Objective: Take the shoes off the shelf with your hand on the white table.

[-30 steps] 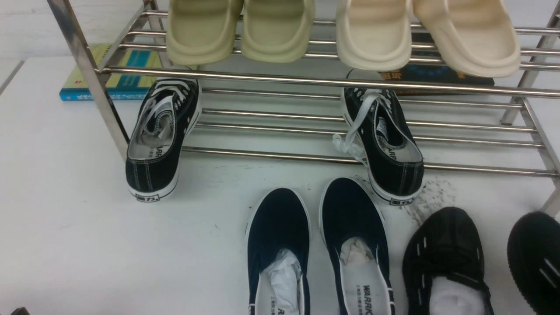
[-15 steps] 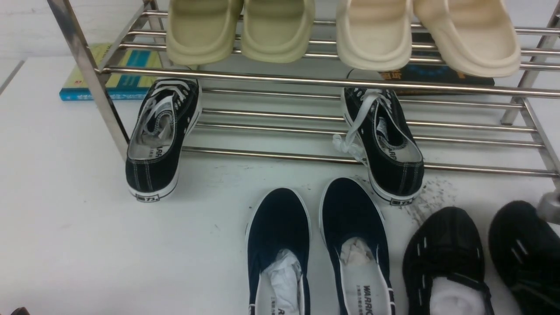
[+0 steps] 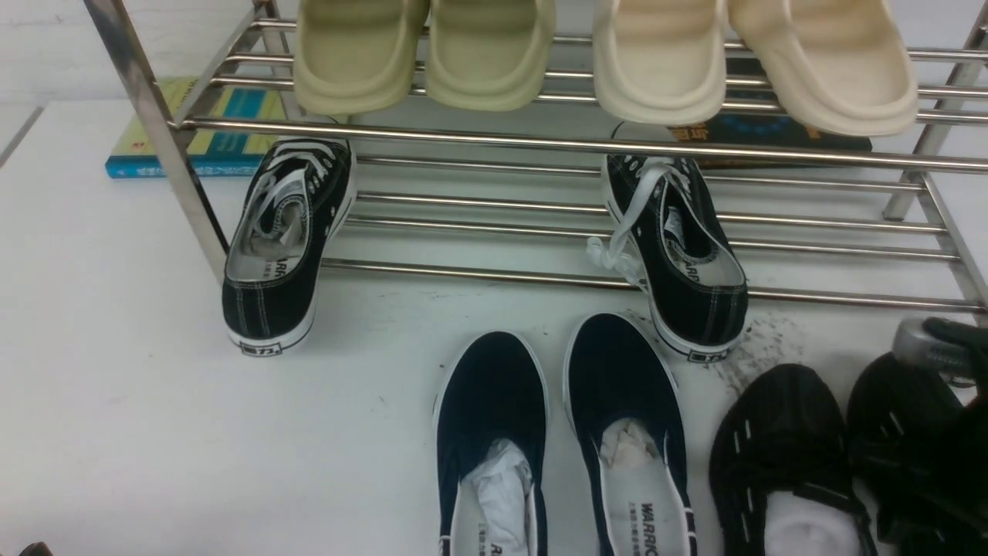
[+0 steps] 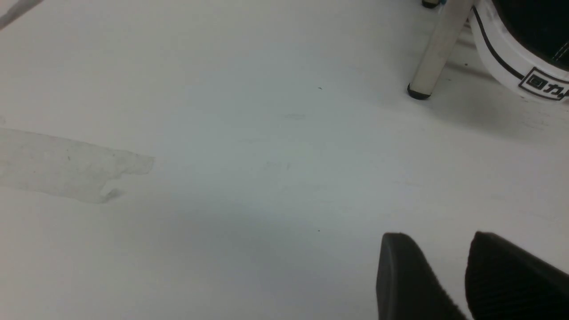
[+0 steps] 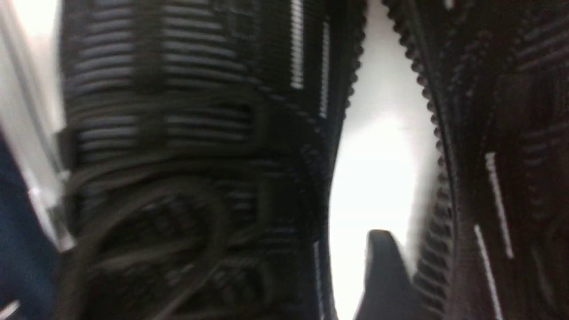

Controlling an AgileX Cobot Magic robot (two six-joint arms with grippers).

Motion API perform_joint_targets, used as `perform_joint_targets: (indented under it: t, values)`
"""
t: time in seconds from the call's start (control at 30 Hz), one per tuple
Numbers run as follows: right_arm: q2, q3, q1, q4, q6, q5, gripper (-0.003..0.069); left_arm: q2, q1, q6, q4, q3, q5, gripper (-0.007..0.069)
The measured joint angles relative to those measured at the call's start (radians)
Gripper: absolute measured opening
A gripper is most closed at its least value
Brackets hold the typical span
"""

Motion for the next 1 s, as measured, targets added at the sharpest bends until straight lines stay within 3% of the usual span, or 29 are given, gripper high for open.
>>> perform_joint_targets:
  t: [0.13,0.23,0.4,0.5,0.6,0.67,0.73,1.0]
  values:
    - [0.0,-0.133,0.0,-0.003,-0.103,0.153,0.053,0.0,0.0,0.0,0.0,0.0,0.0,0.0242]
    - [-0.002,-0.248,0.0,-0.019,-0.178,0.274,0.0549,0.0,0.0,0.0,0.0,0.0,0.0,0.0242]
    - [-0.007,-0.361,0.0,-0.086,-0.225,0.319,0.0535,0.0,0.0,0.0,0.0,0.0,0.0,0.0242]
    - [-0.003,-0.384,0.0,-0.133,-0.226,0.304,0.0483,0.0,0.0,0.0,0.0,0.0,0.0,0.0242]
    - [0.025,-0.404,0.0,-0.217,-0.226,0.226,0.028,0.0,0.0,0.0,0.0,0.0,0.0,0.0242]
    - [0.053,-0.411,0.0,-0.259,-0.226,0.164,0.0104,0.0,0.0,0.0,0.0,0.0,0.0,0.0242]
    - [0.076,-0.411,0.0,-0.288,-0.226,0.119,0.0006,0.0,0.0,0.0,0.0,0.0,0.0,0.0242]
    - [0.117,-0.411,-0.001,-0.319,-0.225,0.06,-0.0013,0.0,0.0,0.0,0.0,0.0,0.0,0.0242]
